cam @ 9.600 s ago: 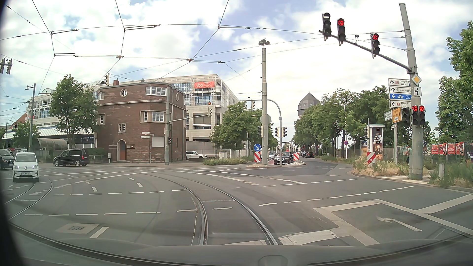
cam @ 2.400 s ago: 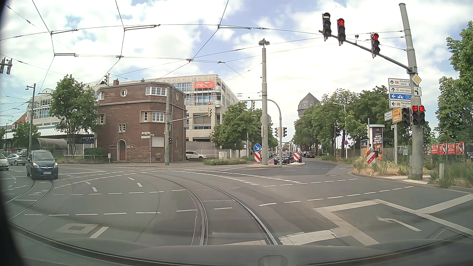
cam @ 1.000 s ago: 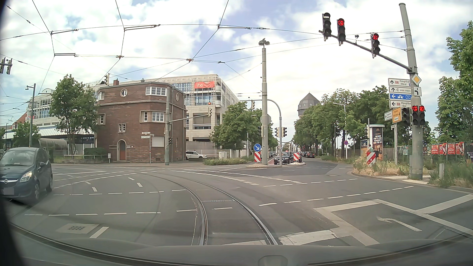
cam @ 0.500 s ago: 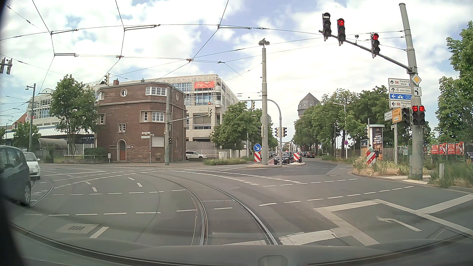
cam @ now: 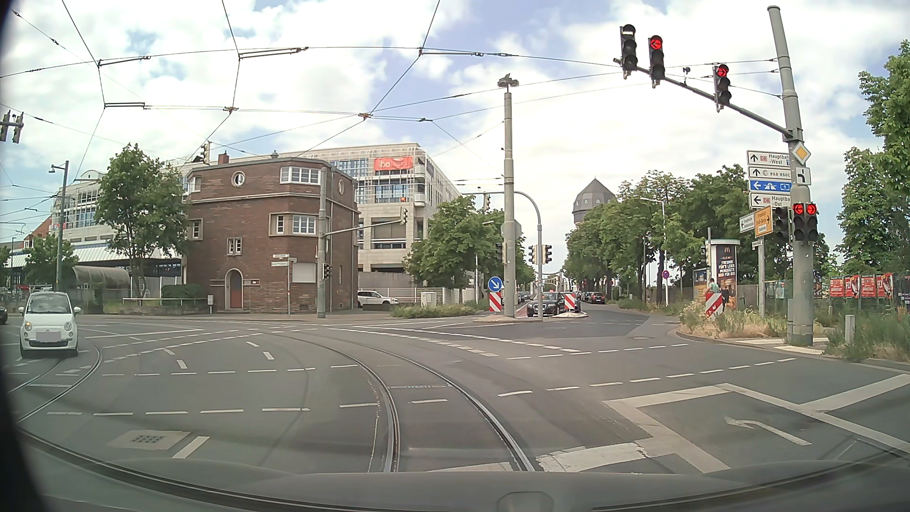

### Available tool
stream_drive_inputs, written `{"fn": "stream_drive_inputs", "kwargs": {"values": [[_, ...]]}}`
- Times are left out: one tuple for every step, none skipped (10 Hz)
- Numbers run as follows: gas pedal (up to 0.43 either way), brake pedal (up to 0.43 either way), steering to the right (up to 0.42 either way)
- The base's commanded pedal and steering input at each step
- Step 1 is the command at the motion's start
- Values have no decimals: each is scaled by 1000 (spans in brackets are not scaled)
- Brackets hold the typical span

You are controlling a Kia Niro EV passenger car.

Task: Follow the waypoints while adhering to traffic rules and regulations

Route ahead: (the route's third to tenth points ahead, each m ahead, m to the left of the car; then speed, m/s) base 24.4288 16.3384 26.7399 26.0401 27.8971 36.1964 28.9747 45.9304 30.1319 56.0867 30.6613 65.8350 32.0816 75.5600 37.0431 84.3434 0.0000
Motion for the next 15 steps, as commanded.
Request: {"fn": "stream_drive_inputs", "kwargs": {"values": [[0,232,-110],[0,238,-109],[0,238,-110],[0,238,-110],[0,238,-110],[0,238,-109],[0,238,-109],[0,238,-110],[0,238,-110],[0,238,-110],[0,238,-110],[0,238,-110],[0,238,-110],[0,238,-110],[0,238,-110]]}}
